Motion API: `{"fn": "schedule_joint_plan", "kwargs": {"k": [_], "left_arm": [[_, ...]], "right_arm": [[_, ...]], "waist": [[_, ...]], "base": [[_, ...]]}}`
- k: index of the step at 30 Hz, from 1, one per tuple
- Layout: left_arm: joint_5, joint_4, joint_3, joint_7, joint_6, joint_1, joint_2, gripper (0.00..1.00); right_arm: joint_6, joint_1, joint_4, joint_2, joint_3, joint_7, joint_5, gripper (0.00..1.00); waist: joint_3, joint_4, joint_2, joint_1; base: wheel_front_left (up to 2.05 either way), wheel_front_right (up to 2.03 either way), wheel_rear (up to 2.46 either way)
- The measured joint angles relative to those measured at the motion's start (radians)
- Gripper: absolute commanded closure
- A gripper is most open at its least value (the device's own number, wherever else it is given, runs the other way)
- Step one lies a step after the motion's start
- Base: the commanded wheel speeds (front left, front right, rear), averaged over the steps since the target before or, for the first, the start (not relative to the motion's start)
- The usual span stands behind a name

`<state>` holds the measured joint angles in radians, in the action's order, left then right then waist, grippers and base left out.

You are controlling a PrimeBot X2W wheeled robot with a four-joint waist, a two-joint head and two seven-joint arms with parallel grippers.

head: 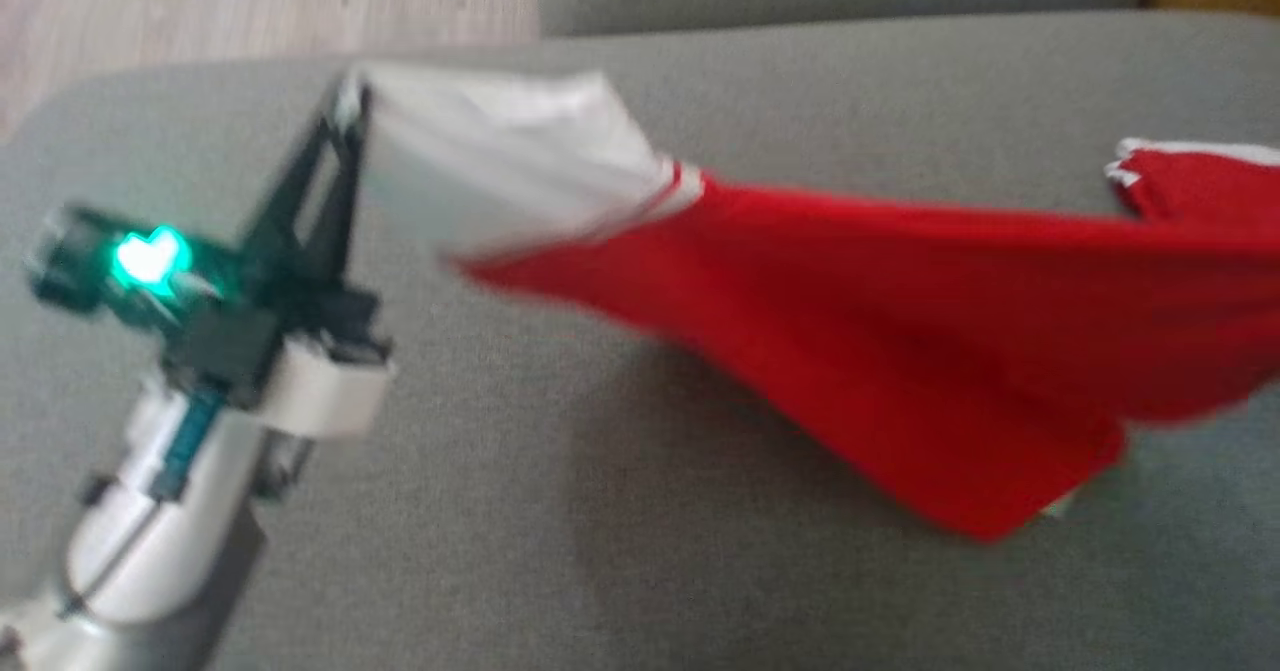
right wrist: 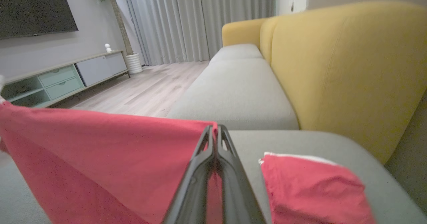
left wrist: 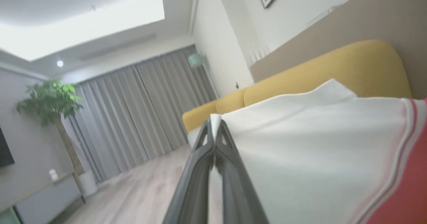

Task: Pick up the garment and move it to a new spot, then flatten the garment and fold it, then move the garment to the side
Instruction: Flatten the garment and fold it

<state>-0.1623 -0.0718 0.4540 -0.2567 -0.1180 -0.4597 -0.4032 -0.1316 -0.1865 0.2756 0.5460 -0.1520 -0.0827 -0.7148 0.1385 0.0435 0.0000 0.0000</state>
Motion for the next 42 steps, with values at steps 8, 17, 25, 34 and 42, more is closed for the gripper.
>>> {"fn": "schedule_joint_plan", "kwargs": {"k": [8,17,25,34,42], "left_arm": [[0.058,0.097,-0.026,0.038,0.079,-0.269,-0.084,1.0],[0.085,-0.086,-0.005,0.098,0.2,-0.662,-0.091,1.0],[0.177,-0.456,0.094,0.032,0.234,-0.987,-0.083,1.0],[0.234,-0.344,0.106,-0.005,0.156,-1.182,-0.058,1.0],[0.202,-0.166,0.146,-0.005,0.145,-1.049,-0.17,1.0]], "right_arm": [[0.0,0.174,0.101,0.177,-0.154,-0.1,0.013,1.0],[0.0,0.603,-0.037,0.278,0.059,-0.152,-0.009,1.0],[0.0,1.156,-0.369,0.134,0.393,-0.092,0.156,1.0],[0.0,1.425,-0.656,0.062,0.462,0.157,0.317,1.0],[0.0,1.416,-0.755,0.069,0.52,0.241,0.306,1.0]], "waist": [[-0.1,-0.023,0.0,-0.0002],[-0.029,-0.032,0.0,0.0],[0.132,-0.041,0.0,0.0004],[0.303,-0.041,0.0,0.0004],[0.368,-0.018,-0.0001,0.0002]], "base": [[0.0,0.0,0.0],[0.0,0.0,0.0],[0.0,0.0,0.0],[0.0,0.0,0.0],[0.0,0.0,0.0]]}}
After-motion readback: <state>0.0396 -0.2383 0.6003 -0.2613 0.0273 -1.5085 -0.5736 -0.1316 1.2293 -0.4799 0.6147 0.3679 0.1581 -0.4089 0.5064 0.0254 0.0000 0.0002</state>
